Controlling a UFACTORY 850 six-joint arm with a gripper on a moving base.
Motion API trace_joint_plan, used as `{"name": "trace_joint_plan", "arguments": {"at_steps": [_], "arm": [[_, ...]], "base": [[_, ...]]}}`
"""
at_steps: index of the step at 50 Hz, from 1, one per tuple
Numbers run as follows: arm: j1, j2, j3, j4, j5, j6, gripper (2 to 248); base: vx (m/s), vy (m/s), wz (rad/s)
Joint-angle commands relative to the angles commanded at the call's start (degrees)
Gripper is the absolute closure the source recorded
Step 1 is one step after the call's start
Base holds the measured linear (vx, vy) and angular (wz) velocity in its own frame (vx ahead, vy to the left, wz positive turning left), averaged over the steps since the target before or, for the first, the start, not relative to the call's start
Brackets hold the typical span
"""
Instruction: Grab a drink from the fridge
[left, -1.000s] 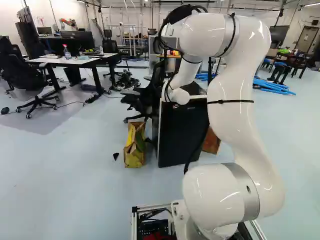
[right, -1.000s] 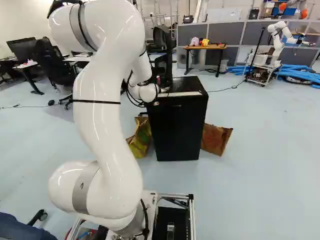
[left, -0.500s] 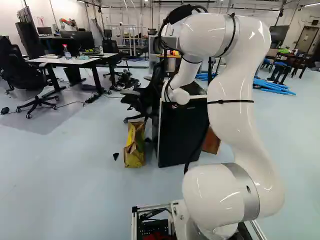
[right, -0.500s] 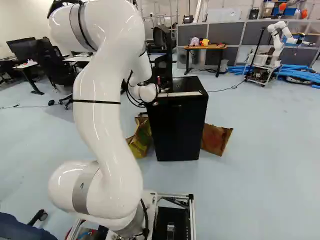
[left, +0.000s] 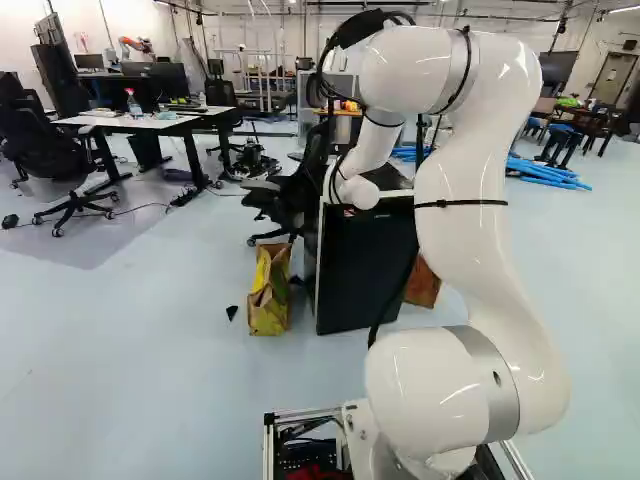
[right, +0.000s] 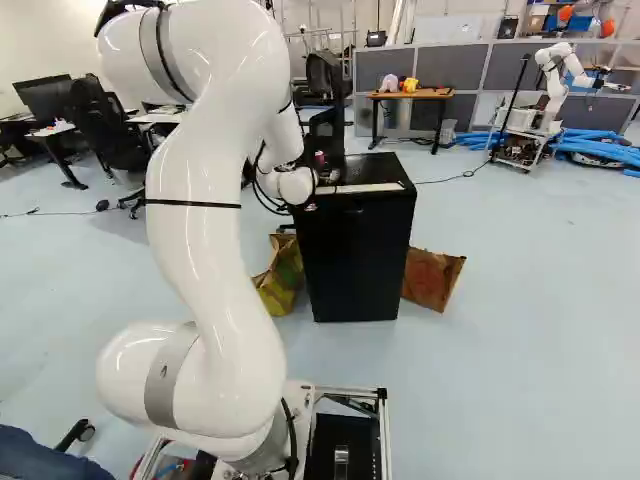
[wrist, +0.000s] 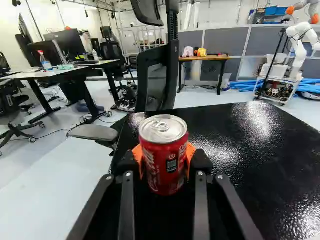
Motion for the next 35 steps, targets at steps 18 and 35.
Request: {"name": "trace_joint_plan", "arguments": {"at_steps": [18, 35], "arm": [[0.0, 0.6, 0.1, 0.0, 0.0, 0.0, 150], [0.0, 2.5, 0.3, 0.0, 0.0, 0.0, 150]], "base": [[0.000, 0.000, 0.000], [0.000, 0.000, 0.000]]}}
